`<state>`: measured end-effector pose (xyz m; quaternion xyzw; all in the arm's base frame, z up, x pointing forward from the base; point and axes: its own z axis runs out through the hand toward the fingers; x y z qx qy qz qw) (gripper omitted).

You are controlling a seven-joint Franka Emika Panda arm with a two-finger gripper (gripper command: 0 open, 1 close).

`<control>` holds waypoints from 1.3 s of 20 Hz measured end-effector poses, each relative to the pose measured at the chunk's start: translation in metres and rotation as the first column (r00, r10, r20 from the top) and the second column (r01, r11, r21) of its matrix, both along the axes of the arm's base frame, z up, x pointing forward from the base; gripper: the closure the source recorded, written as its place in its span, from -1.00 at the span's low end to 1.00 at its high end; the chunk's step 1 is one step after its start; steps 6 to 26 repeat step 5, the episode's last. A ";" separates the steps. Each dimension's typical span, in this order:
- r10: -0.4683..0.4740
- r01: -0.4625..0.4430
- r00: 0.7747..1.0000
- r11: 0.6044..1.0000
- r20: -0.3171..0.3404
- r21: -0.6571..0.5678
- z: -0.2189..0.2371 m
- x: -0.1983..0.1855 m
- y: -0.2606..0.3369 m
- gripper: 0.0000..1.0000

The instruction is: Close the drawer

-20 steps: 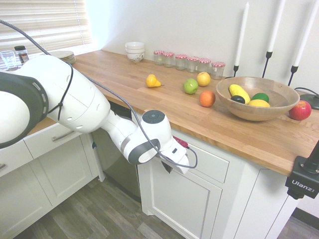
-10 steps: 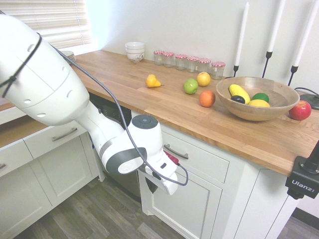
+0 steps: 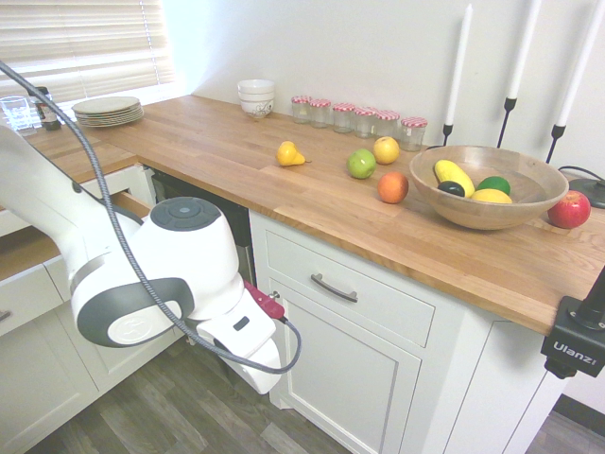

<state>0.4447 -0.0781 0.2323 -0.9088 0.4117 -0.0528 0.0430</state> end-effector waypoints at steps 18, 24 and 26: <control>0.007 -0.007 1.000 1.000 0.007 -0.012 0.015 -0.033 0.001 -1.00; 0.007 -0.007 1.000 1.000 0.007 -0.012 0.015 -0.033 0.001 -1.00; 0.007 -0.007 1.000 1.000 0.007 -0.012 0.015 -0.033 0.001 -1.00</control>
